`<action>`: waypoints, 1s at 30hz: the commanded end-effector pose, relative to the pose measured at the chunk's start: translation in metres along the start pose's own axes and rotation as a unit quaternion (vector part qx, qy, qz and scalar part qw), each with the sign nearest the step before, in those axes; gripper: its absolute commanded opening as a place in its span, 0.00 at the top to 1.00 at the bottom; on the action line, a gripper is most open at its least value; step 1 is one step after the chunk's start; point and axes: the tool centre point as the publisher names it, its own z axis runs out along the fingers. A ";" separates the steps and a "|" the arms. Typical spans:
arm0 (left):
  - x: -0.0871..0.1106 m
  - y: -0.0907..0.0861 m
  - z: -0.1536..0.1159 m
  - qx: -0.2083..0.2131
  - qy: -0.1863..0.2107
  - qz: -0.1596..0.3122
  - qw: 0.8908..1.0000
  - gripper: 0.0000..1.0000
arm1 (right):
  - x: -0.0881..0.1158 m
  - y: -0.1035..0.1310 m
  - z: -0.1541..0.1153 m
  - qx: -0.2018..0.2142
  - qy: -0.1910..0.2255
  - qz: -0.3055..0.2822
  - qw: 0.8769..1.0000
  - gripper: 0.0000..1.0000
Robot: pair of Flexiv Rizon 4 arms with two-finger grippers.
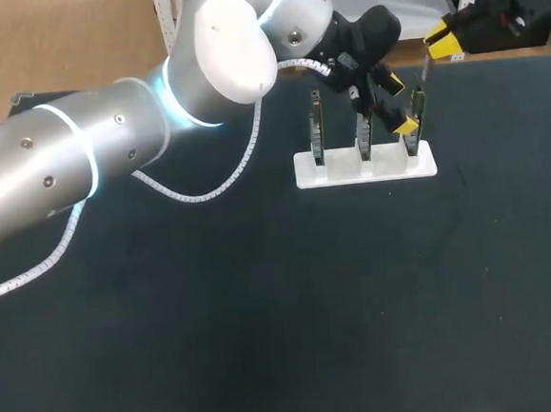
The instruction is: Pick up the optical module with the left hand, and insert it into the network port with the right hand.
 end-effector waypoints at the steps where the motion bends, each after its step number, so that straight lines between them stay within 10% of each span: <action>1: -0.001 0.002 0.001 0.002 0.003 -0.001 1.000 0.00 | 0.001 -0.002 0.001 0.000 0.000 0.000 1.000 1.00; 30: -0.001 0.002 0.001 0.002 0.003 -0.001 1.000 0.00 | 0.008 -0.004 0.011 0.002 0.006 -0.023 1.000 1.00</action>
